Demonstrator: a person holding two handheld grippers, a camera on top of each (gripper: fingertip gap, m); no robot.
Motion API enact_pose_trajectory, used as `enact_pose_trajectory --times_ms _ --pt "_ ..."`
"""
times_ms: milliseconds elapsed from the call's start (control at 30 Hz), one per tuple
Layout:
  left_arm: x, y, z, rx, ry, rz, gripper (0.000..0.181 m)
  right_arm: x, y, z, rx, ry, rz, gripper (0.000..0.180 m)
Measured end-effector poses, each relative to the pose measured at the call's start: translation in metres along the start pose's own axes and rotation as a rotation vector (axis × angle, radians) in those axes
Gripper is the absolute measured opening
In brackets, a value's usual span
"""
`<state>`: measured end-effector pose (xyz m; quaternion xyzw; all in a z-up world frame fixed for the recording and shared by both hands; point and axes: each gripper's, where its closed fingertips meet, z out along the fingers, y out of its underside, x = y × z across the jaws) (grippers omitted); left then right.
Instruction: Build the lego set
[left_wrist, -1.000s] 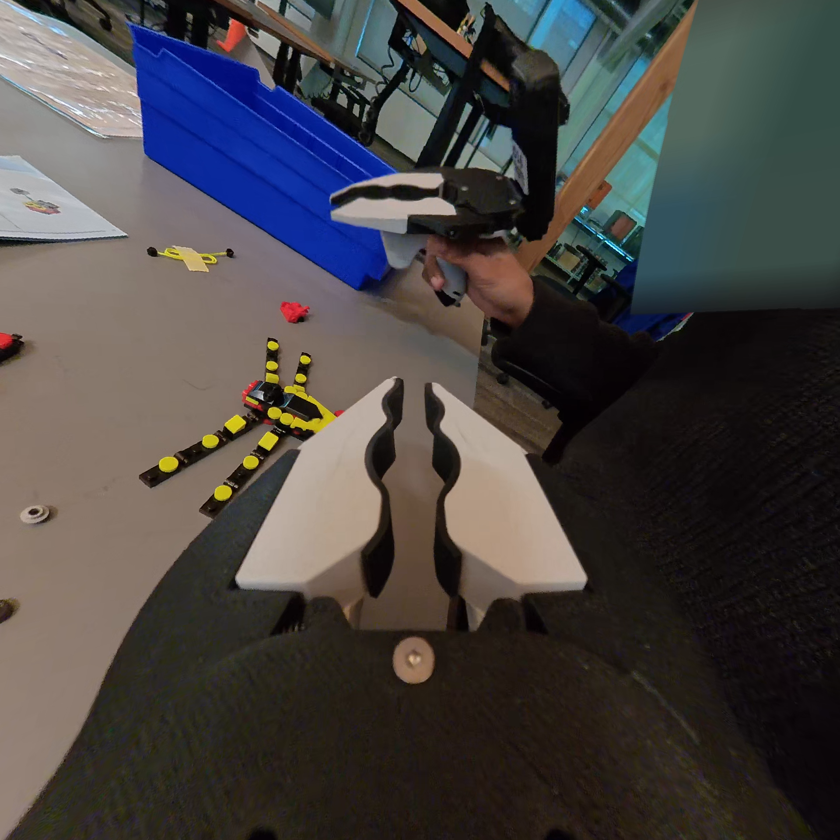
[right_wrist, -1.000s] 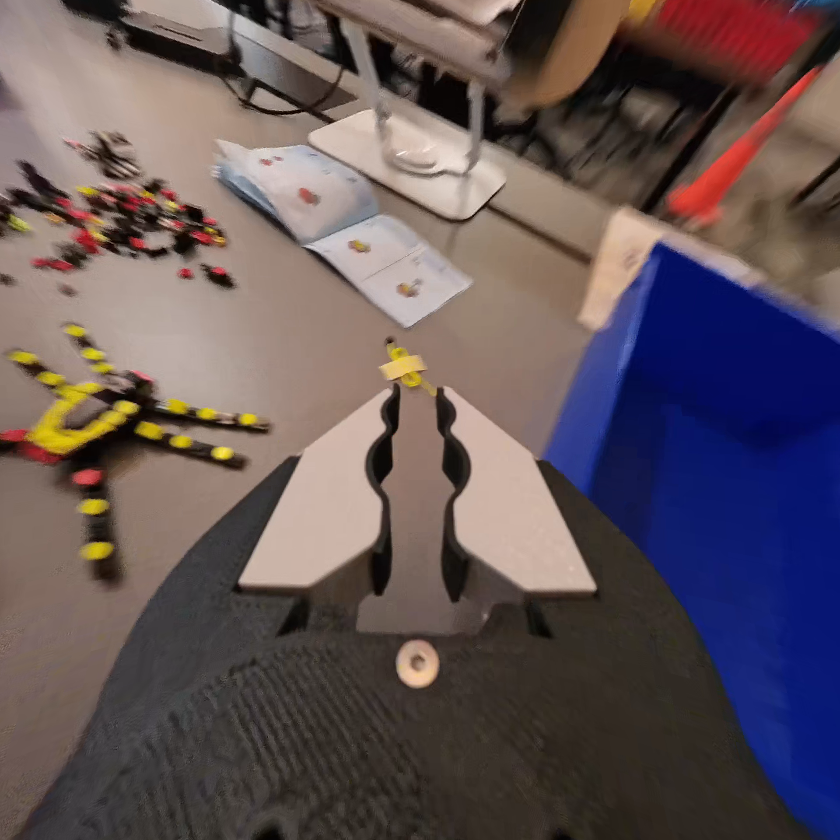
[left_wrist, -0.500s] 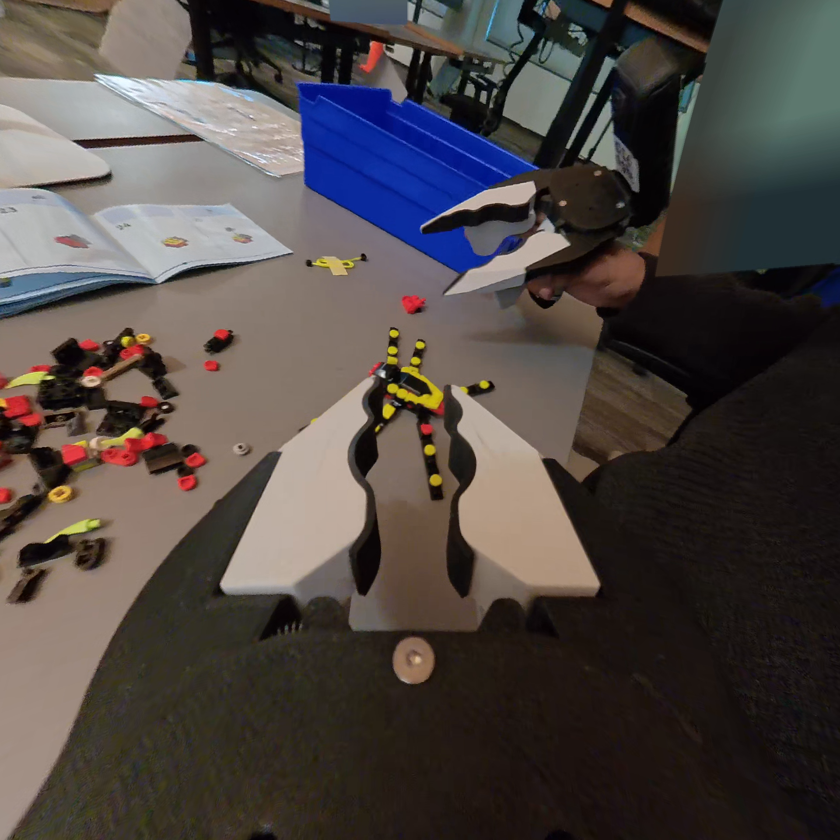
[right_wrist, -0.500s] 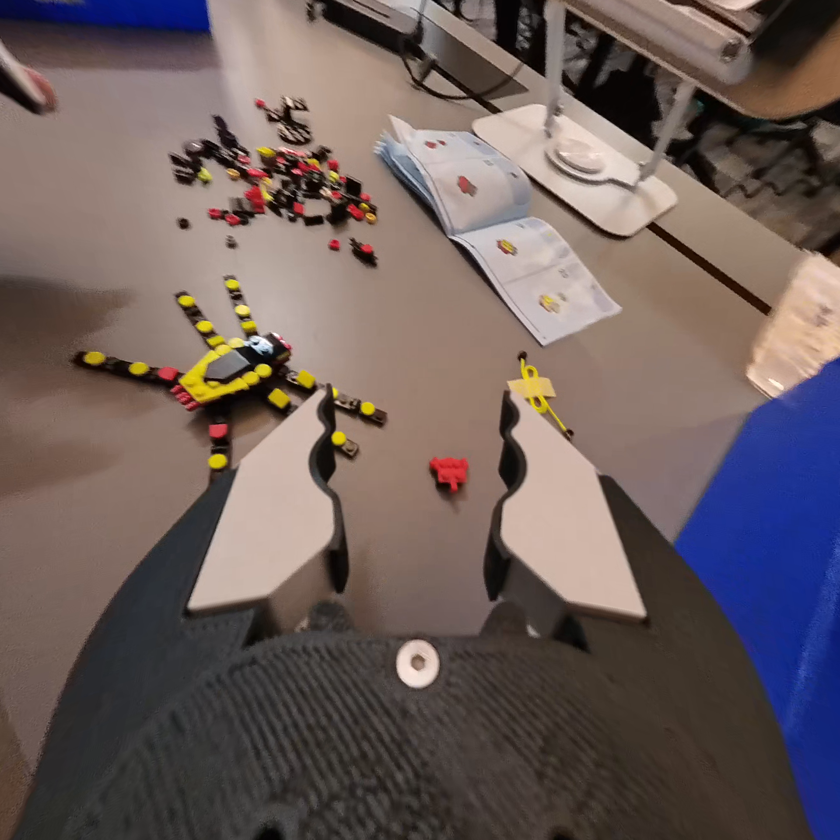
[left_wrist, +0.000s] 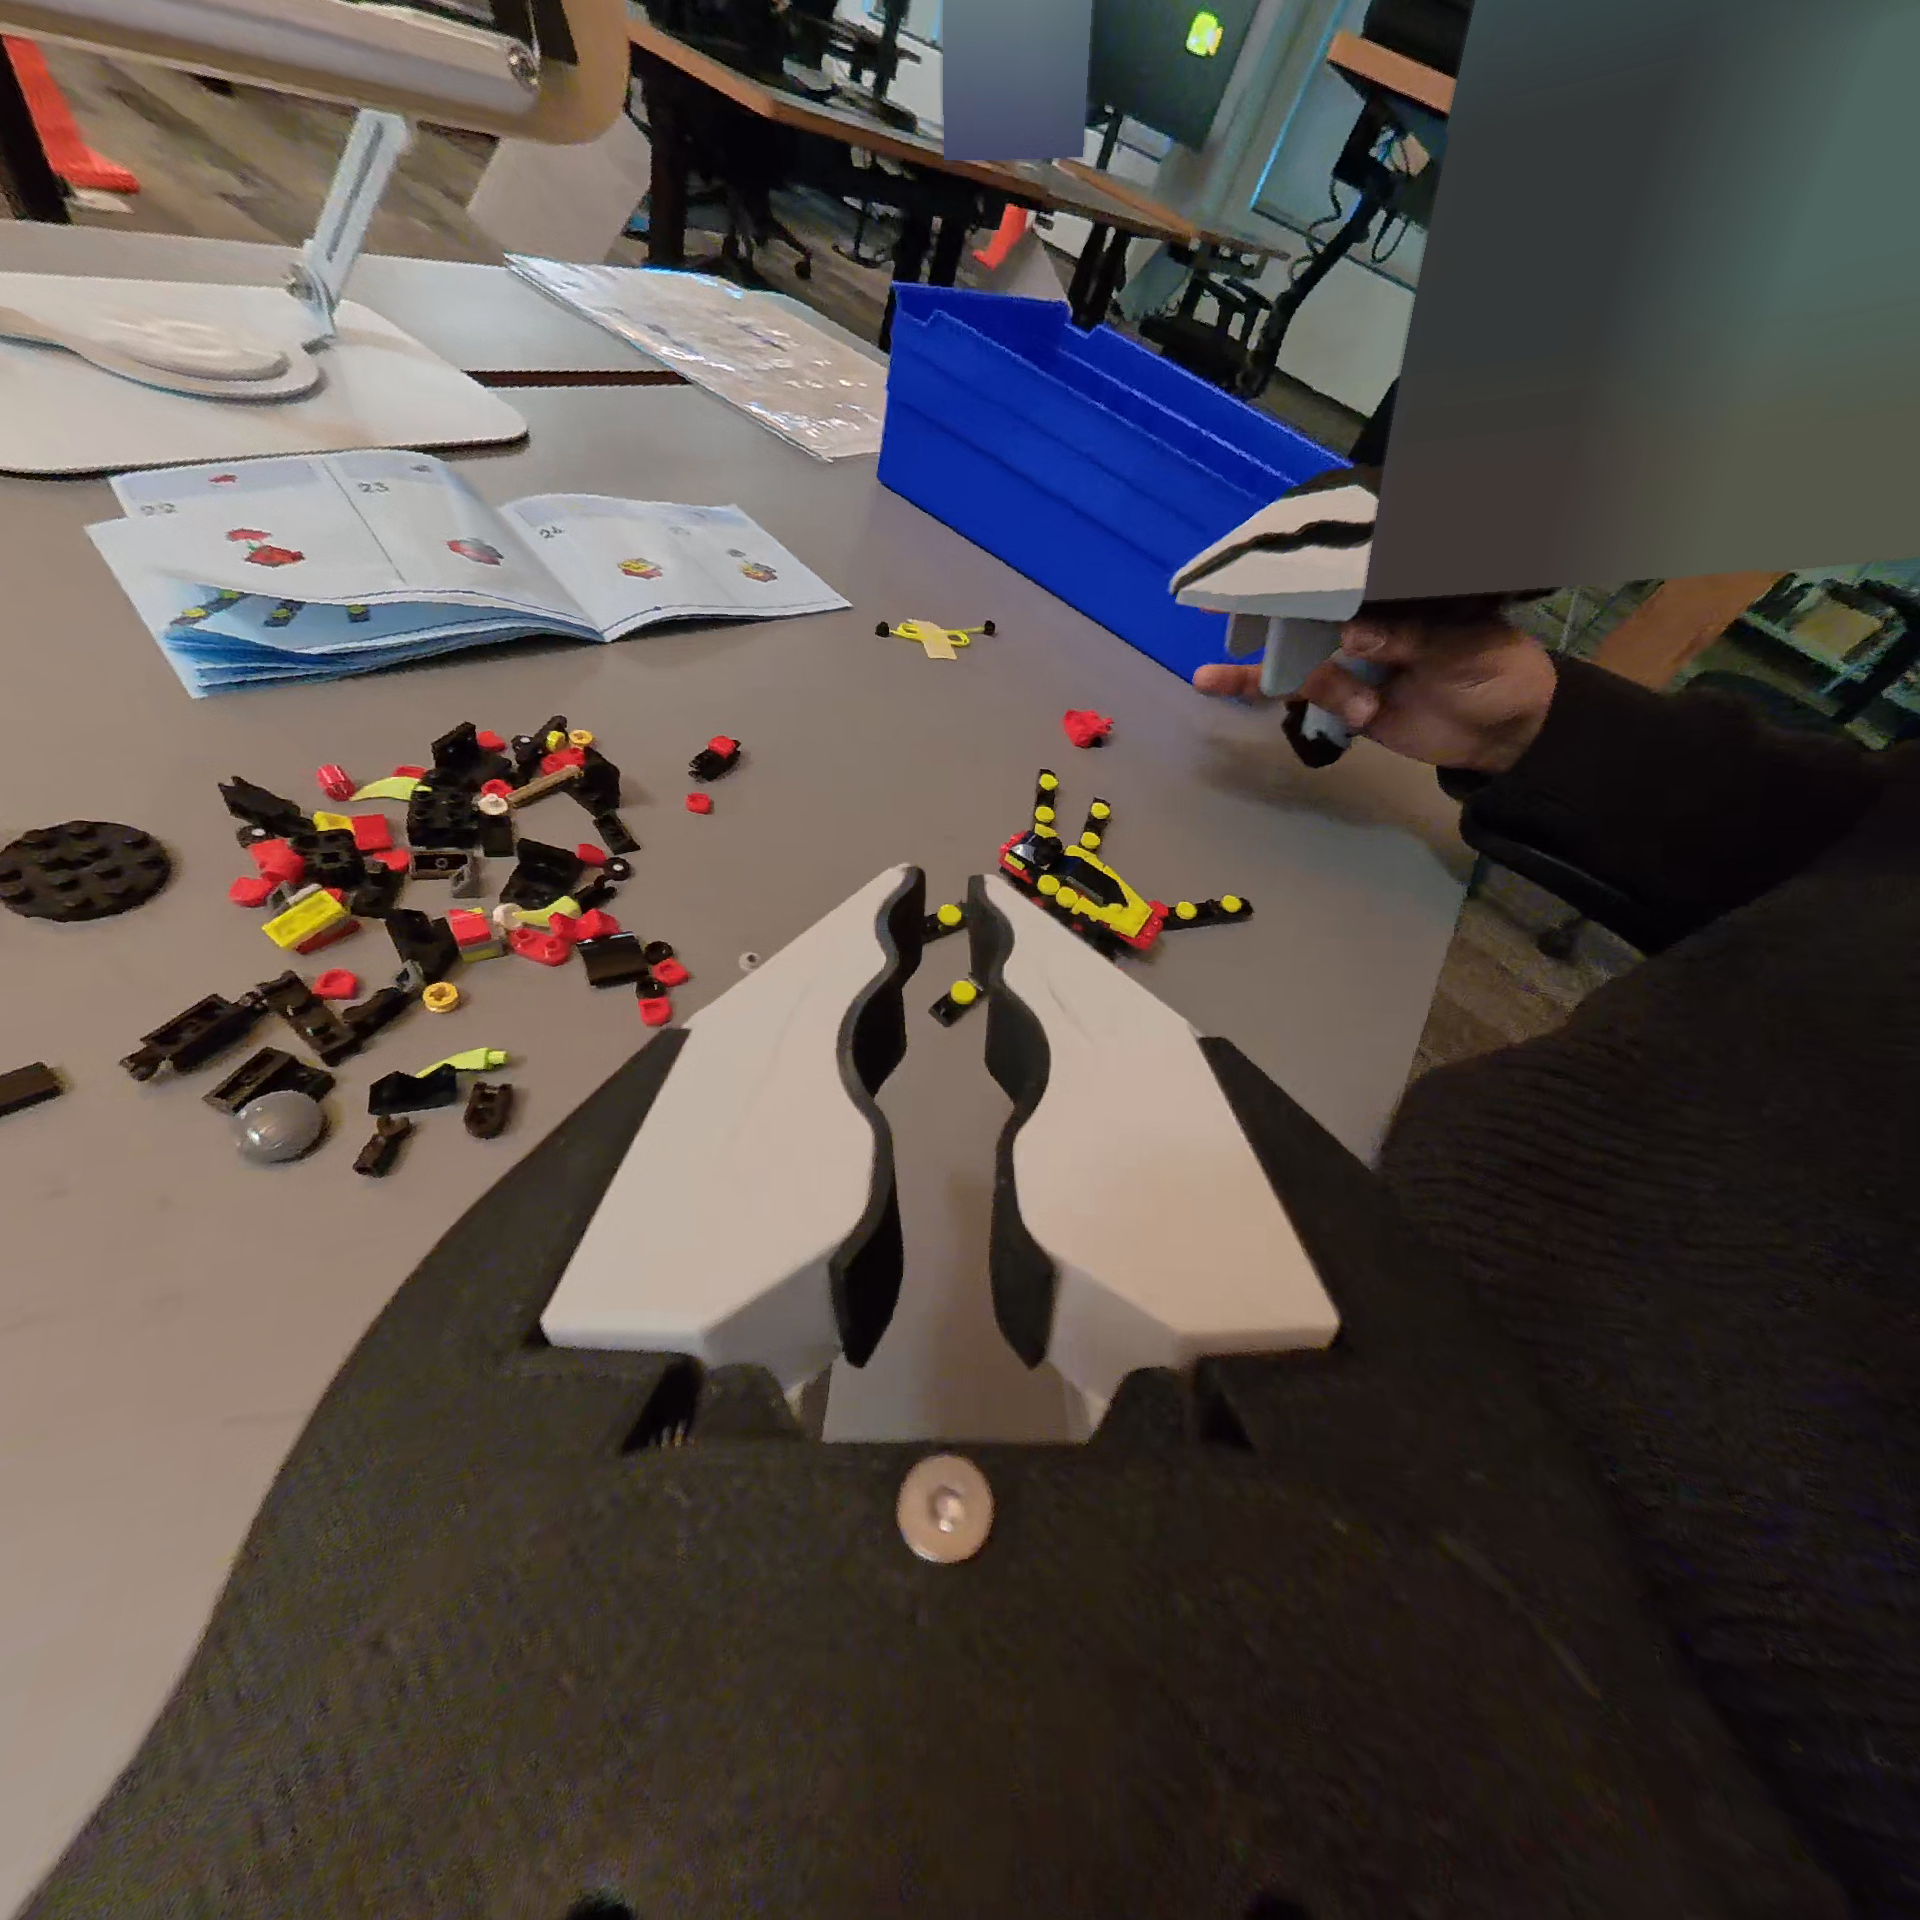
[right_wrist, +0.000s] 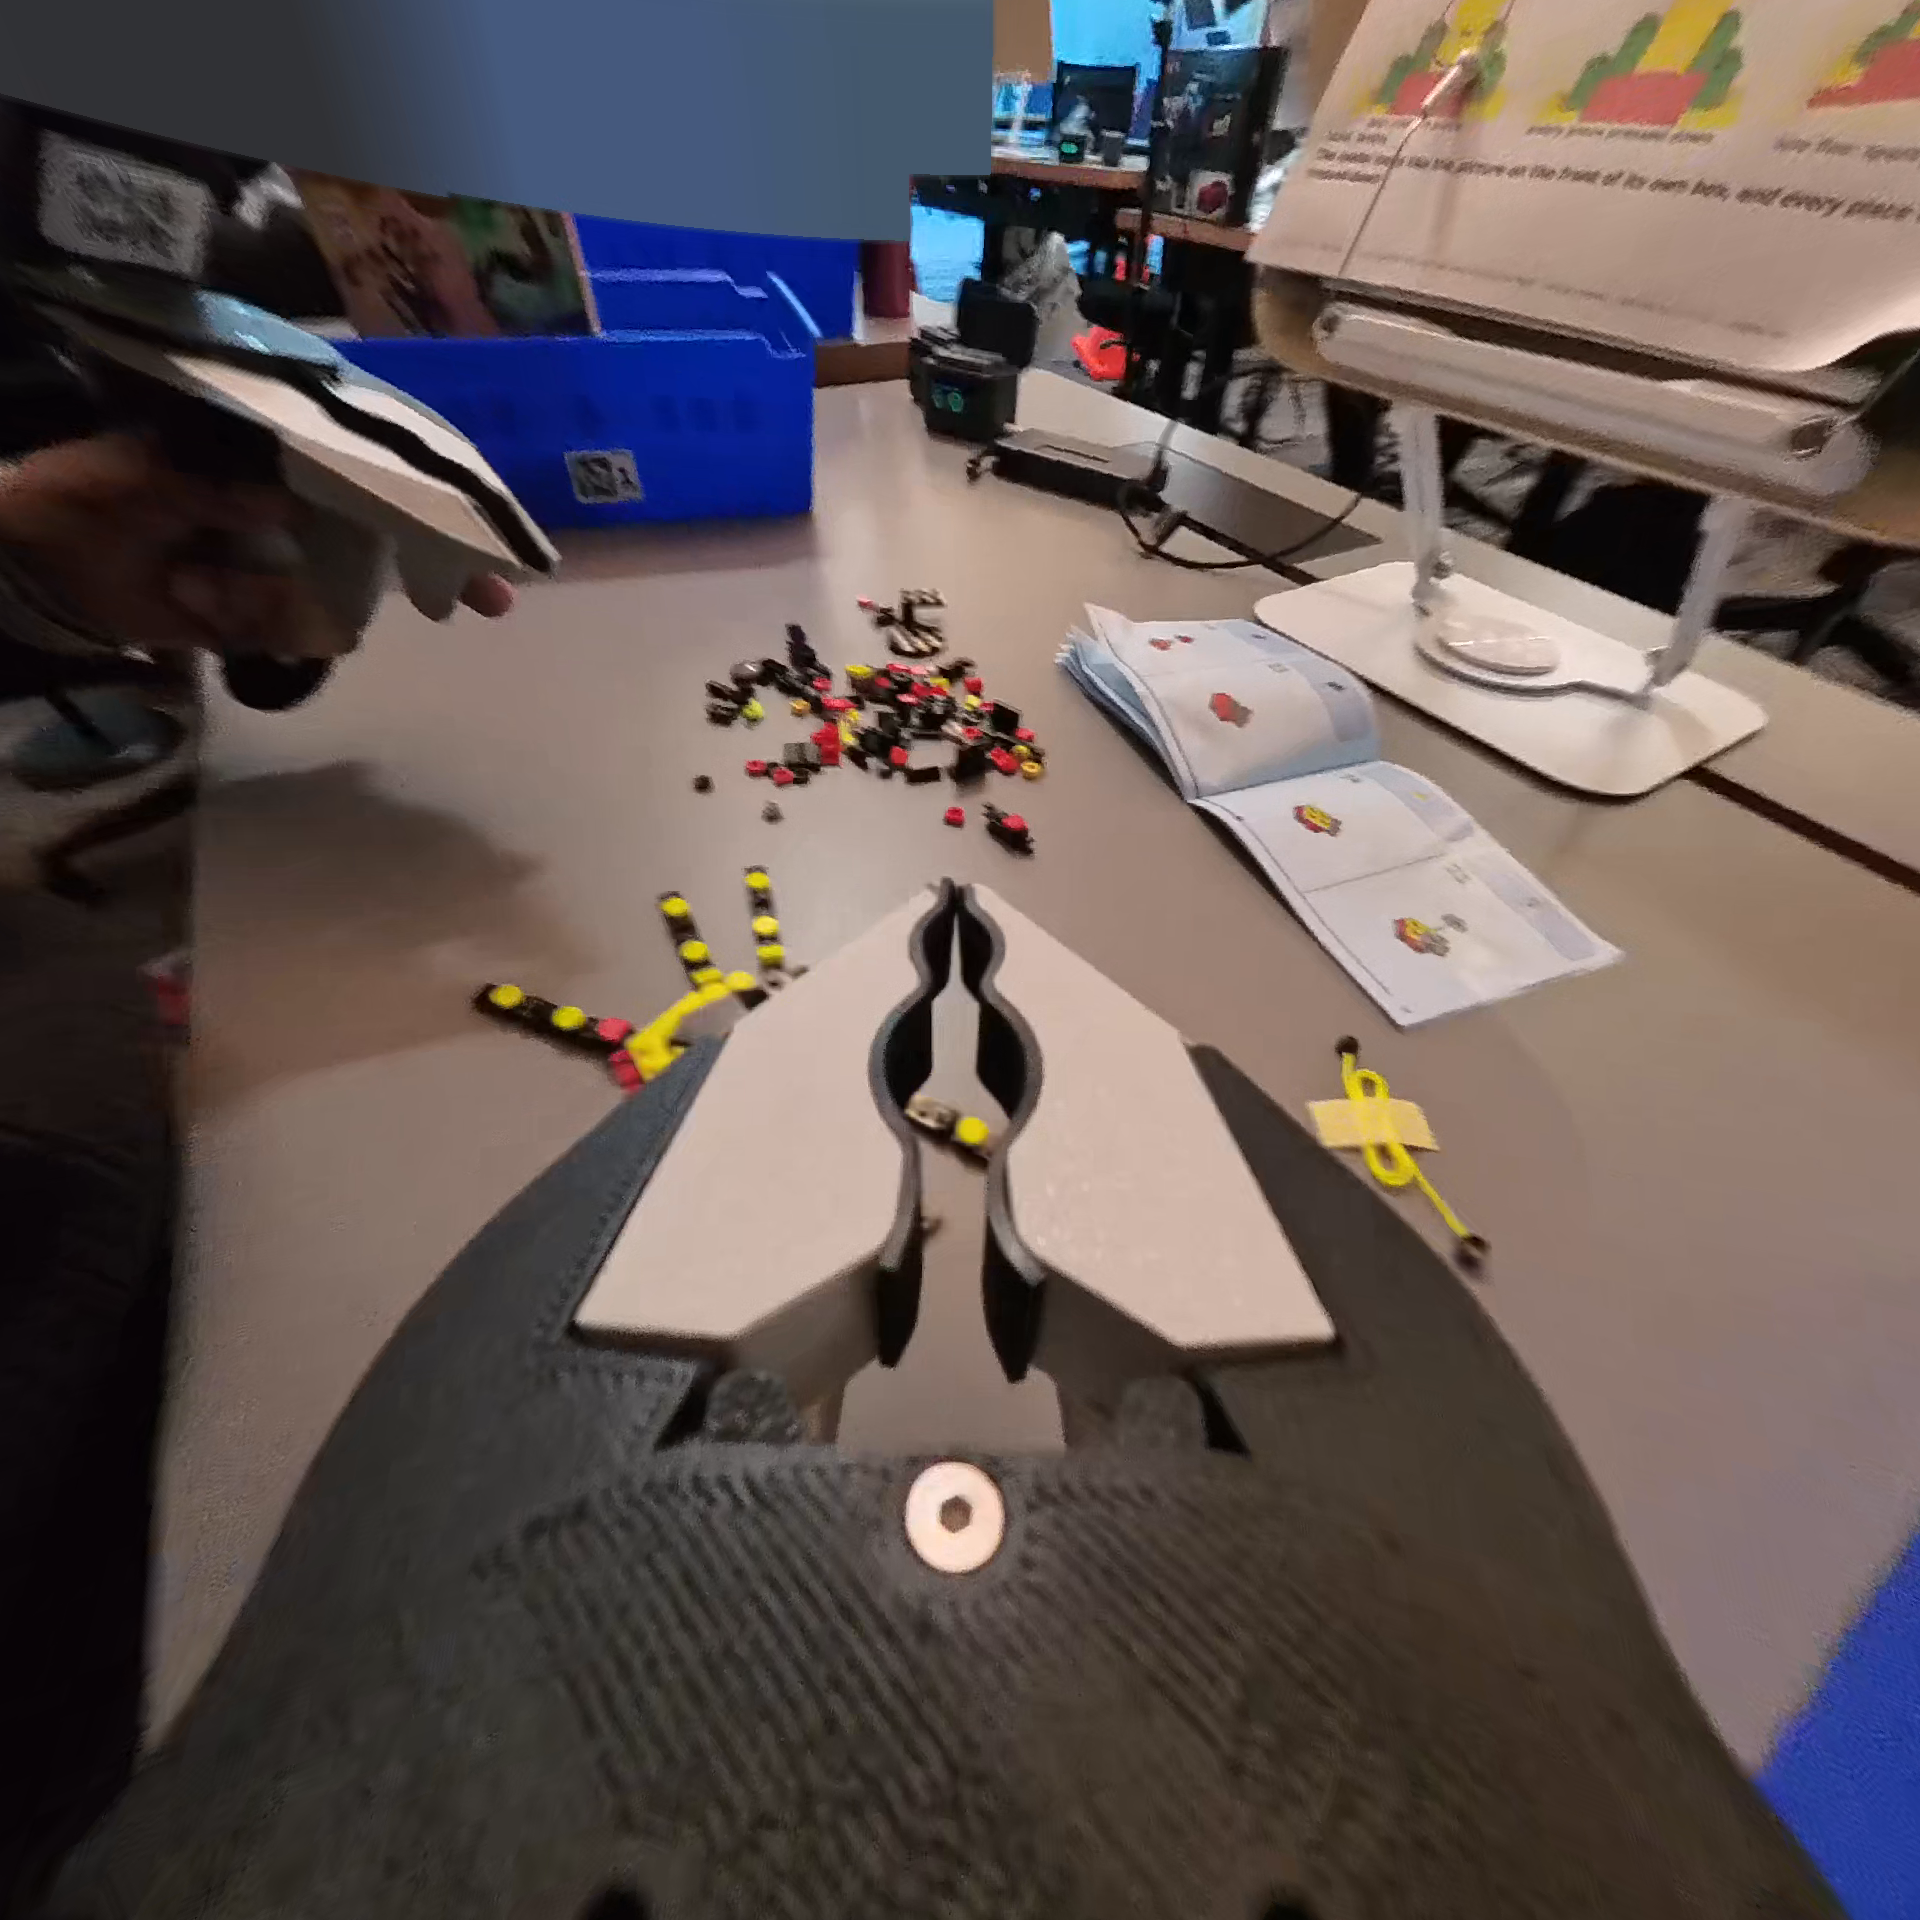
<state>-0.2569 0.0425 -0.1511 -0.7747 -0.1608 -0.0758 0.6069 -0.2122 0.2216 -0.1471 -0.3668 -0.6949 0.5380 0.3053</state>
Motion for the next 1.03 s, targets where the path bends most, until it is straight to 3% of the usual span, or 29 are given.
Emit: enact_pose_trajectory --times_ms 100,267,667,1033 --pt "0.000 0.003 0.004 -0.015 0.008 -0.008 0.007 0.005 0.010 0.001 -0.041 0.038 -0.089 0.000" --pt "-0.015 0.009 0.003 -0.058 -0.049 0.021 0.012 -0.006 0.006 0.001 -0.017 -0.054 -0.004 0.000" --pt "-0.066 0.011 -0.003 -0.047 -0.149 -0.119 0.020 0.025 0.032 0.007 -0.089 0.031 -0.023 0.000" --pt "-0.081 0.011 0.003 -0.048 -0.153 -0.178 0.022 0.041 0.046 -0.001 -0.126 0.082 0.013 0.000"
